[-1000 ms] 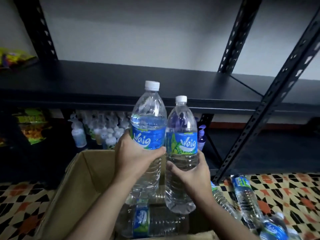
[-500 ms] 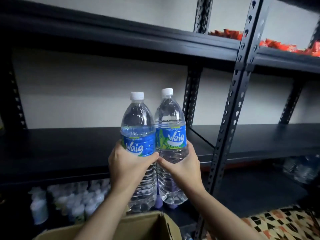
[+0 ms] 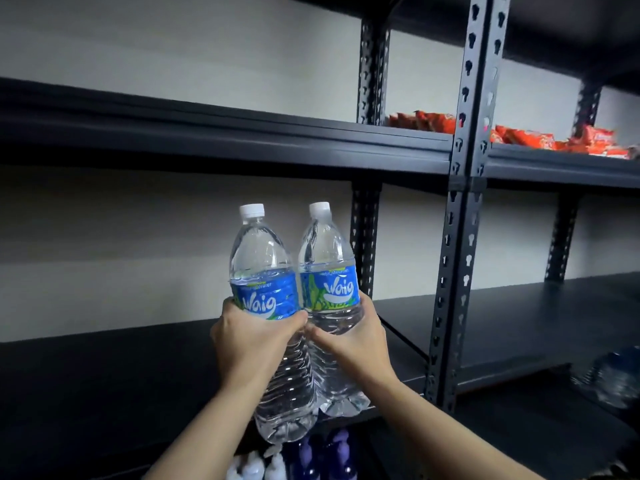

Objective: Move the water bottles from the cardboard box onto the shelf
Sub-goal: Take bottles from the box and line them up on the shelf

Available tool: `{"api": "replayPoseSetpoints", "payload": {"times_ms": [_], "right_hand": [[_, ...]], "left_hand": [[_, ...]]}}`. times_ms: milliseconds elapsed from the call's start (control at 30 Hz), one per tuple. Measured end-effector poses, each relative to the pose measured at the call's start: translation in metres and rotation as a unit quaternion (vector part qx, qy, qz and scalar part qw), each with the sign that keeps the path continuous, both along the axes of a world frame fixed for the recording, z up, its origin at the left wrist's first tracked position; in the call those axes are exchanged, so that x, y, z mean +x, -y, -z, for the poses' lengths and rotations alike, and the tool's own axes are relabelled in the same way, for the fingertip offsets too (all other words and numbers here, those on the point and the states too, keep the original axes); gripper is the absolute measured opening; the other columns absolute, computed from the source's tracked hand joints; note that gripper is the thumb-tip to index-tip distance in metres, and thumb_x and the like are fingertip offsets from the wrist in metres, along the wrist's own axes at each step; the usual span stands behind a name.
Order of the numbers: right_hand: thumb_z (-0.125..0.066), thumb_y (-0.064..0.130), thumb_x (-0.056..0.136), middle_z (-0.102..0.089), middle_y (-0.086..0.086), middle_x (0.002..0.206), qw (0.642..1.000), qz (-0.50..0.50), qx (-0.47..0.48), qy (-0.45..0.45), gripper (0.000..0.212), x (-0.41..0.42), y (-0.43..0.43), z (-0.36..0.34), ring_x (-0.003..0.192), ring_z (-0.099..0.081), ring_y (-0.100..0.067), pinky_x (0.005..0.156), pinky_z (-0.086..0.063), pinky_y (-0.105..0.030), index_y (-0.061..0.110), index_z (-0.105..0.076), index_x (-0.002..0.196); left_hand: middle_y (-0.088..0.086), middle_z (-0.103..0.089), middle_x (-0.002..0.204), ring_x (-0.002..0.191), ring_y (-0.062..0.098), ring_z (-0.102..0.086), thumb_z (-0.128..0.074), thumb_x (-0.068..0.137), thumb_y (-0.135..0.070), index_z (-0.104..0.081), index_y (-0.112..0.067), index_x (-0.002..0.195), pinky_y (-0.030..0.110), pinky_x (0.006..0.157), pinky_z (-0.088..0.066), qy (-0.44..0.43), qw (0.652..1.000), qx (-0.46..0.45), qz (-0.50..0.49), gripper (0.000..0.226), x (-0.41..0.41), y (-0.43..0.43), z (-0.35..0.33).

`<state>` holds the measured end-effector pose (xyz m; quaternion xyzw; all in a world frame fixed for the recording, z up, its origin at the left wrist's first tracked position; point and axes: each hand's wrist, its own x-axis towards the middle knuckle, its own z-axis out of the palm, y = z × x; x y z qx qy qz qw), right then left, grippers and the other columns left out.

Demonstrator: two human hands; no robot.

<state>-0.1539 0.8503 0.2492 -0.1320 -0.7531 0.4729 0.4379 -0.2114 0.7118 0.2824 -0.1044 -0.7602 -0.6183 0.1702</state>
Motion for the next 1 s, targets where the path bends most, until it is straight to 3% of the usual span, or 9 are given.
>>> {"api": "replayPoseSetpoints", "payload": {"times_ms": [267,367,500,600,667,733,867,933,1000], "right_hand": [[-0.091,0.04,0.054,-0.066,0.014,0.099,0.998,0.06,-0.001,-0.008,0.08,-0.084,-0.047,-0.001,0.093,-0.064,-0.001,0.09,-0.053,-0.031,0.031,-0.043,0.118],[-0.092,0.033,0.058,-0.06,0.018,0.096,0.997,0.076,-0.001,-0.017,0.077,-0.112,-0.064,-0.004,0.087,-0.06,0.0,0.083,-0.048,-0.024,0.028,-0.041,0.115],[-0.091,0.026,0.058,-0.06,0.009,0.1,0.994,0.104,-0.019,-0.029,0.082,-0.138,-0.079,-0.001,0.089,-0.059,-0.009,0.079,-0.043,-0.021,0.017,-0.042,0.122],[-0.091,0.021,0.058,-0.057,0.016,0.092,0.993,0.108,-0.022,-0.03,0.077,-0.146,-0.089,0.007,0.079,-0.057,0.003,0.069,-0.04,-0.01,0.021,-0.039,0.114],[-0.091,0.018,0.058,-0.053,0.02,0.09,0.994,0.101,-0.025,-0.035,0.077,-0.15,-0.095,0.012,0.078,-0.054,0.007,0.069,-0.04,-0.01,0.024,-0.036,0.112],[-0.091,0.019,0.058,-0.053,0.02,0.091,0.994,0.096,-0.028,-0.039,0.079,-0.153,-0.098,0.017,0.08,-0.053,0.008,0.074,-0.041,-0.014,0.022,-0.037,0.116],[-0.091,0.021,0.059,-0.058,0.012,0.099,0.996,0.078,-0.013,-0.046,0.082,-0.154,-0.101,0.023,0.085,-0.056,0.01,0.067,-0.042,-0.004,0.024,-0.036,0.119],[-0.092,0.026,0.059,-0.059,0.007,0.11,0.998,0.059,-0.008,-0.037,0.087,-0.153,-0.101,0.027,0.095,-0.059,0.003,0.08,-0.047,-0.01,0.024,-0.035,0.125],[-0.093,0.029,0.056,-0.054,0.002,0.128,0.999,0.044,-0.003,-0.006,0.106,-0.15,-0.102,0.04,0.115,-0.056,-0.011,0.1,-0.048,-0.03,0.019,-0.029,0.139]], "left_hand": [[0.002,-0.064,0.089,0.078,0.02,-0.055,-0.093,0.048,-0.042,-0.059,-0.011,0.096,0.023,0.066,-0.041,-0.012,1.0,0.011,0.005,0.067,-0.047,-0.027,-0.002],[0.002,-0.065,0.091,0.082,0.019,-0.053,-0.092,0.047,-0.041,-0.059,-0.012,0.095,0.024,0.07,-0.043,-0.028,0.999,0.018,0.011,0.066,-0.062,-0.036,-0.001],[-0.001,-0.064,0.091,0.085,0.019,-0.053,-0.091,0.046,-0.044,-0.057,-0.014,0.096,0.027,0.074,-0.048,-0.044,0.999,0.013,0.0,0.068,-0.078,-0.045,0.002],[-0.003,-0.064,0.09,0.086,0.019,-0.054,-0.09,0.046,-0.046,-0.057,-0.015,0.096,0.027,0.073,-0.046,-0.057,0.998,0.003,-0.002,0.066,-0.085,-0.049,0.006],[-0.004,-0.064,0.089,0.082,0.017,-0.052,-0.089,0.047,-0.046,-0.057,-0.017,0.094,0.025,0.07,-0.041,-0.069,0.998,-0.005,0.0,0.064,-0.087,-0.05,0.008],[-0.006,-0.064,0.088,0.081,0.016,-0.053,-0.089,0.048,-0.046,-0.057,-0.018,0.093,0.024,0.07,-0.039,-0.073,0.997,-0.009,0.001,0.062,-0.09,-0.052,0.01],[-0.006,-0.064,0.09,0.088,0.019,-0.058,-0.088,0.046,-0.048,-0.058,-0.018,0.094,0.026,0.072,-0.044,-0.074,0.997,-0.012,-0.004,0.065,-0.095,-0.055,0.011],[-0.005,-0.065,0.091,0.092,0.02,-0.06,-0.088,0.046,-0.048,-0.059,-0.018,0.096,0.028,0.075,-0.05,-0.073,0.997,-0.012,-0.007,0.066,-0.095,-0.055,0.011],[-0.004,-0.066,0.092,0.093,0.02,-0.061,-0.089,0.047,-0.048,-0.059,-0.017,0.097,0.029,0.076,-0.051,-0.072,0.997,-0.011,-0.01,0.065,-0.097,-0.053,0.01]]}}
